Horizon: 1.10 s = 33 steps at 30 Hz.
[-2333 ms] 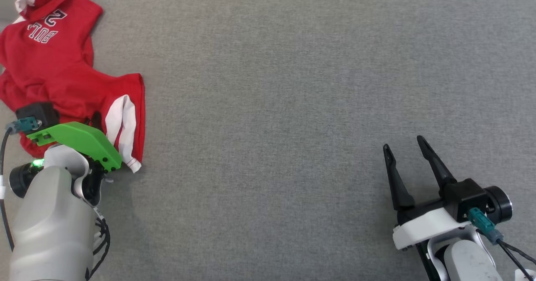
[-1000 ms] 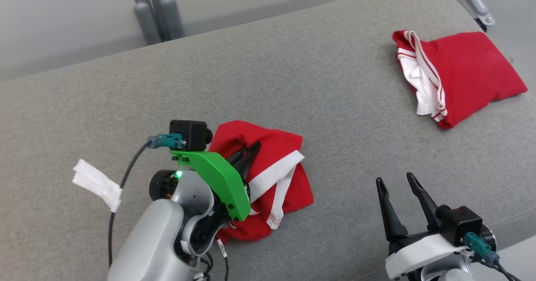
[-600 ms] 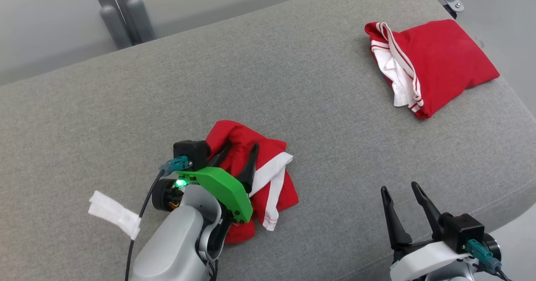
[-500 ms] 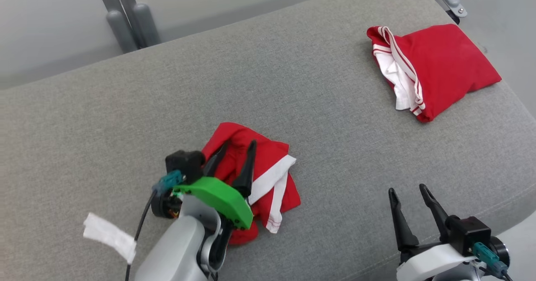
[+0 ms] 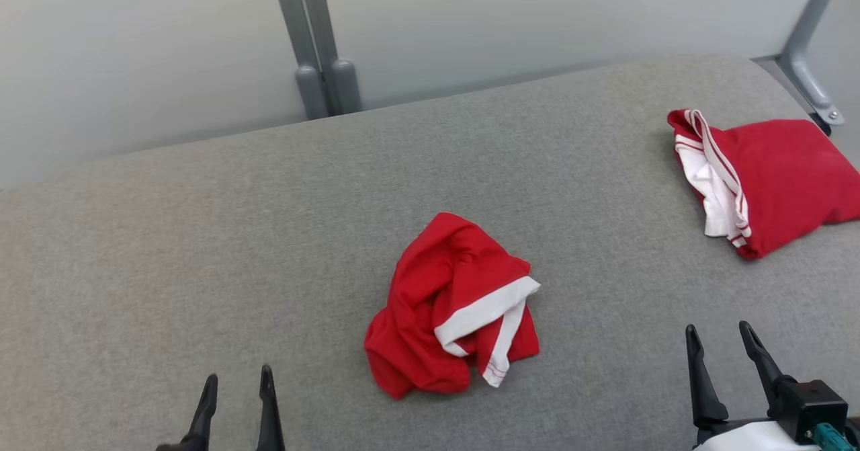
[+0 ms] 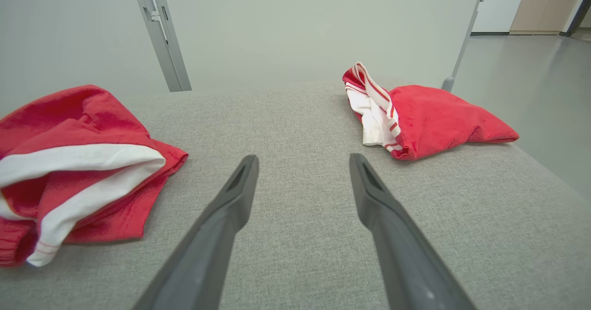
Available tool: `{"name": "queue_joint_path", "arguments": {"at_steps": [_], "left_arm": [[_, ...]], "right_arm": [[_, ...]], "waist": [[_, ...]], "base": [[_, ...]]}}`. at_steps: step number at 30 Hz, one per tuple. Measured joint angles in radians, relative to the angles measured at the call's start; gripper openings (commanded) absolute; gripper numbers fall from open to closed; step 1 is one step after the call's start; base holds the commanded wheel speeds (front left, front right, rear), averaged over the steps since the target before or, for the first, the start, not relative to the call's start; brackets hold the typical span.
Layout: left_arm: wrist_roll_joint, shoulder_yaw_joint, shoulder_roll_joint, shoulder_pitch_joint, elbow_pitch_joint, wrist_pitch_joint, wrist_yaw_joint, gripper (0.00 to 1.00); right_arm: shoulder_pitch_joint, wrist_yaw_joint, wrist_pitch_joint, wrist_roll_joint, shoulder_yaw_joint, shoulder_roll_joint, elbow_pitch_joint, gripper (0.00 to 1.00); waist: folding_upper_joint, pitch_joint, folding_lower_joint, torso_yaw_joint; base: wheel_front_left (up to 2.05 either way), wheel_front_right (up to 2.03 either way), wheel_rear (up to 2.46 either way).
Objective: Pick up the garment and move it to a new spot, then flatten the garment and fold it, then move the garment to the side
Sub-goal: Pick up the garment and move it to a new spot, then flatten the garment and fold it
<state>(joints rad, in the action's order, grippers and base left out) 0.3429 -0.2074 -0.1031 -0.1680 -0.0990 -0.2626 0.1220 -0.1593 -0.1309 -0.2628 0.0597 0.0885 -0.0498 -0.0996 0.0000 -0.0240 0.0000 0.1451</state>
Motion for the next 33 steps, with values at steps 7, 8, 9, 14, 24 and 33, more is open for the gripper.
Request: {"name": "queue_joint_path", "arguments": {"at_steps": [7,8,9,14,24,33], "left_arm": [[-0.115,0.153,0.033,-0.115,0.041,0.0,-0.089,1.0],[-0.12,0.179,0.039,-0.123,0.051,0.0,-0.1,1.0],[-0.121,0.201,0.043,-0.125,0.053,0.0,-0.108,1.0],[-0.145,0.238,0.05,-0.128,0.056,0.0,-0.137,1.0],[-0.134,0.227,0.052,-0.123,0.052,0.0,-0.141,1.0],[-0.131,0.221,0.052,-0.122,0.054,0.0,-0.135,1.0]], "right_arm": [[-0.021,0.0,0.0,-0.005,0.007,0.0,0.003,1.0],[-0.022,0.0,0.0,-0.005,0.005,0.0,0.003,1.0],[-0.021,0.0,0.0,-0.005,0.002,0.0,0.003,1.0],[-0.021,0.0,0.0,-0.002,-0.008,0.0,-0.001,1.0],[-0.021,0.0,0.0,0.002,-0.02,0.0,-0.004,1.0],[-0.02,0.0,0.0,0.008,-0.027,0.0,-0.009,1.0]], "waist": [[0.0,0.051,0.0,-0.086],[0.0,0.059,-0.0001,-0.098],[0.0,0.065,0.0,-0.108],[0.0,0.086,0.0,-0.14],[0.0,0.088,0.0,-0.15],[0.0,0.084,-0.0001,-0.145]], "base": [[0.0,0.0,0.0],[0.0,0.0,0.0],[0.0,0.0,0.0],[0.0,0.0,0.0],[0.0,0.0,0.0],[0.0,0.0,0.0]]}}
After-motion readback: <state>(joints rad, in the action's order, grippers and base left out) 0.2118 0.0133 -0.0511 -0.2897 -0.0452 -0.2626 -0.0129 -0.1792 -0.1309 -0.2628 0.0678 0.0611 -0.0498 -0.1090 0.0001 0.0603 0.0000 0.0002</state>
